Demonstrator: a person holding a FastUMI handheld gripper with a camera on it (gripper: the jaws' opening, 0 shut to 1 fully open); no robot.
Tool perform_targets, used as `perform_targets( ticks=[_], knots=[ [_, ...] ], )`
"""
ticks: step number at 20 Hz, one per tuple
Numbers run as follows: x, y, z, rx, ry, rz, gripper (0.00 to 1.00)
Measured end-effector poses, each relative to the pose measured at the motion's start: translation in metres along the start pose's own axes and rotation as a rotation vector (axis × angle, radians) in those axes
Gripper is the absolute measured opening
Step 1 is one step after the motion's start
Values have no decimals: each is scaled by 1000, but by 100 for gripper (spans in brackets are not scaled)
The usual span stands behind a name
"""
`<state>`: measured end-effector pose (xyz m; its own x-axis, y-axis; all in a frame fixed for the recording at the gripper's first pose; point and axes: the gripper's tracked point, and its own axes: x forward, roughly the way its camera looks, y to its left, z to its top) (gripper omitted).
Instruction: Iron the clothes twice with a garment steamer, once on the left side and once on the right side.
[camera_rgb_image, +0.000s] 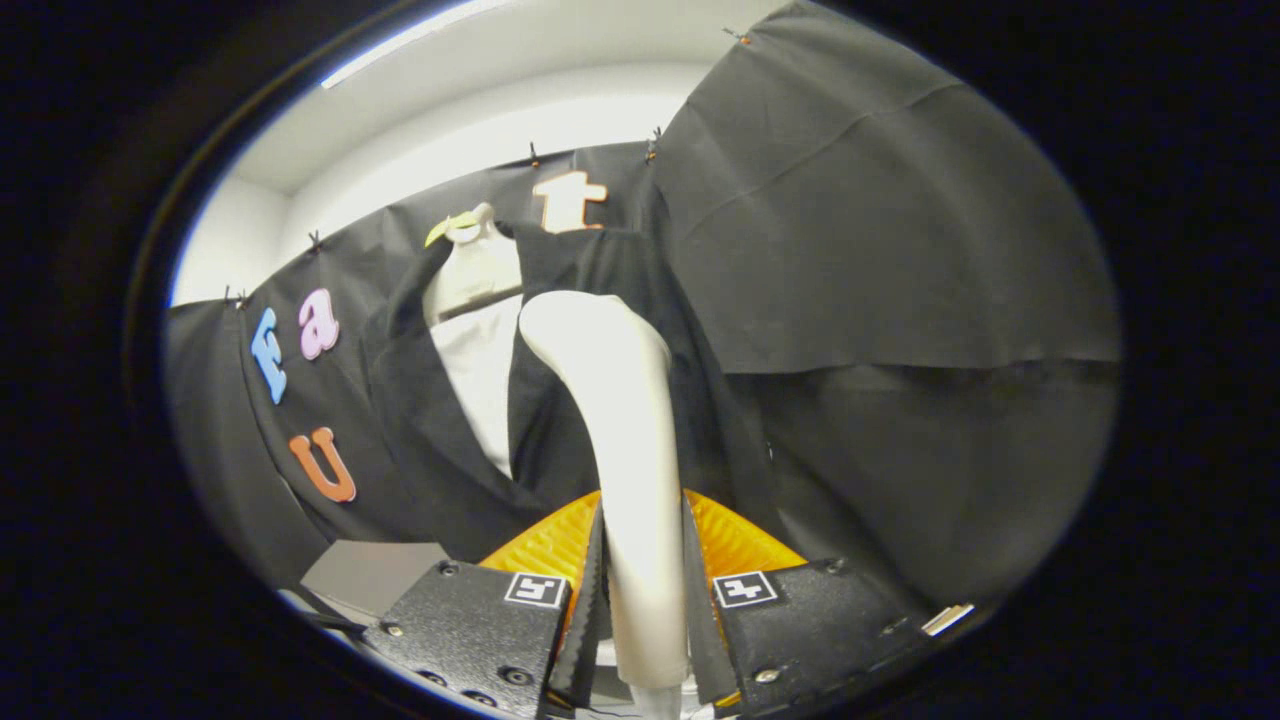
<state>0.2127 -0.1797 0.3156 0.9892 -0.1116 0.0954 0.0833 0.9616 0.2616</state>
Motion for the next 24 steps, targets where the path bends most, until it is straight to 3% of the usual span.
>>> perform_targets(
  ticks=[6, 11, 24],
  knots=[
    [20, 11, 40, -9, -40, -6, 41],
    [49, 10, 57, -39, -54, -69, 41],
    [69, 17, 38, -120, -15, -136, 40]
  ],
)
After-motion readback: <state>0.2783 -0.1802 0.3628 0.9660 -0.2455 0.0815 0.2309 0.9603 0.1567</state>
